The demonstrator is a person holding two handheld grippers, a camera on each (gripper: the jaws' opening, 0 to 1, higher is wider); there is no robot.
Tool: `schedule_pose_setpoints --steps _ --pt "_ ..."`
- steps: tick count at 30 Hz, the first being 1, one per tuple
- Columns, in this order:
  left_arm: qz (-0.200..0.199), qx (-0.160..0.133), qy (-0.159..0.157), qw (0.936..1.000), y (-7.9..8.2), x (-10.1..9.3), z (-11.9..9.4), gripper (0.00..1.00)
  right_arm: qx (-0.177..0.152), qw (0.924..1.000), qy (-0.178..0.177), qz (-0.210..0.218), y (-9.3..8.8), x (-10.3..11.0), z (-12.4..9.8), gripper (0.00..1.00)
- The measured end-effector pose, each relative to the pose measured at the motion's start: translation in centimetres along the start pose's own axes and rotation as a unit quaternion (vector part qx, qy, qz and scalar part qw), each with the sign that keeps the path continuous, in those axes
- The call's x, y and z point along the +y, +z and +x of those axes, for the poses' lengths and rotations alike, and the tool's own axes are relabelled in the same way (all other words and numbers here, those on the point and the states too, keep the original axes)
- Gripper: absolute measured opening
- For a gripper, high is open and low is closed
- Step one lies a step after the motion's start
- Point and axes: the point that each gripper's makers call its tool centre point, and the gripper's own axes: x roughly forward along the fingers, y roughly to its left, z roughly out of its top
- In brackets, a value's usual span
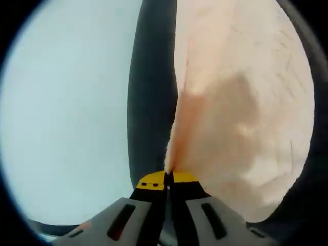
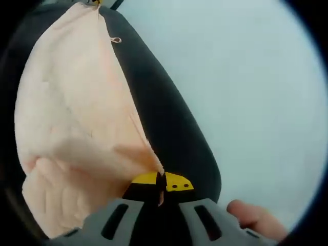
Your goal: Fold the towel on the table until its edges align and the towel forms a compact rectangular stack.
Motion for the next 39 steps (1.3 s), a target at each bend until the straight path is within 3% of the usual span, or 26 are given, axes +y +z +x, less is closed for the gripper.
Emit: schedule_pose_setpoints --steps 12,16,17,18,19,20,21,23,24,25,27,28,29,30,31,33,34,35,36,38,39 --pt "-0.013 0.000 0.021 0.9997 -0.4 2.0 3.7 0.00 0.008 0.9995 -0.023 0.022 0.2 -1.8 3.5 0.00" --pt "-0.030 -0.005 0.056 0.9980 -0.1 2.8 4.0 0.00 0.008 0.9993 -0.027 0.024 0.1 -1.0 3.5 0.01" --pt "-0.038 -0.006 0.050 0.9980 0.1 2.4 4.0 0.00 0.008 0.9994 -0.025 0.024 0.1 -0.8 3.4 0.01" --pt "-0.038 -0.008 0.050 0.9980 0.0 2.4 4.1 0.02 0.006 0.9994 -0.027 0.022 0.0 -0.8 3.5 0.01" --pt "-0.039 -0.006 0.047 0.9981 -0.4 2.2 4.4 0.11 0.003 0.9993 -0.029 0.023 0.0 -0.9 3.4 0.02" --pt "-0.033 0.021 0.044 0.9983 -1.6 2.0 4.3 0.20 -0.004 0.9988 -0.028 0.040 0.0 -1.0 3.2 0.03" --pt "-0.025 0.022 0.052 0.9981 -2.4 2.2 4.3 0.26 -0.011 0.9973 -0.027 0.067 -0.1 -1.3 3.0 0.07" --pt "-0.069 -0.027 0.070 0.9948 -2.7 3.3 4.0 0.33 -0.018 0.9945 -0.025 0.100 -0.5 -2.2 2.8 0.12" --pt "-0.093 -0.032 0.086 0.9914 -3.1 4.0 3.1 0.39 -0.023 0.9926 -0.019 0.118 -0.7 -2.4 2.8 0.15" --pt "-0.119 -0.041 0.098 0.9871 -3.6 4.5 2.2 0.46 -0.035 0.9877 -0.008 0.152 -0.7 -2.7 2.6 0.18" --pt "-0.158 -0.095 0.105 0.9773 -3.7 5.6 0.7 0.47 -0.047 0.9802 -0.004 0.192 -1.1 -3.3 2.1 0.25" --pt "-0.198 -0.125 0.112 0.9658 -3.8 6.2 0.0 0.47 -0.060 0.9732 0.004 0.222 -1.2 -3.3 1.6 0.22" --pt "-0.247 -0.141 0.094 0.9543 -3.9 6.0 -0.7 0.47 -0.067 0.9711 0.001 0.229 -1.1 -3.4 1.2 0.17" --pt "-0.289 -0.181 0.068 0.9376 -3.1 5.7 -1.3 0.47 -0.069 0.9680 -0.005 0.241 -1.3 -3.6 1.0 0.16" --pt "-0.325 -0.209 0.065 0.9200 -2.8 5.8 -1.9 0.47 -0.069 0.9658 -0.011 0.249 -1.5 -3.8 0.9 0.16" --pt "-0.316 -0.172 0.104 0.9273 -5.4 6.4 -3.1 0.47 -0.073 0.9587 -0.028 0.273 -1.8 -4.4 0.4 0.16" --pt "-0.345 -0.140 0.108 0.9216 -7.0 6.7 -2.7 0.46 -0.077 0.9540 -0.040 0.287 -1.9 -5.0 0.0 0.16" --pt "-0.359 -0.144 0.099 0.9170 -7.2 6.6 -2.9 0.43 -0.079 0.9500 -0.045 0.299 -1.9 -5.3 -0.6 0.16" --pt "-0.331 -0.178 0.092 0.9219 -6.0 6.3 -3.8 0.40 -0.085 0.9477 -0.046 0.304 -1.6 -5.6 -1.4 0.16" --pt "-0.264 -0.230 0.067 0.9344 -2.9 3.8 -6.4 0.38 -0.135 0.9432 -0.053 0.299 0.3 -6.0 -3.8 0.16" --pt "-0.242 -0.233 0.055 0.9402 -2.2 2.5 -7.3 0.38 -0.157 0.9425 -0.056 0.290 1.3 -6.0 -5.2 0.15"
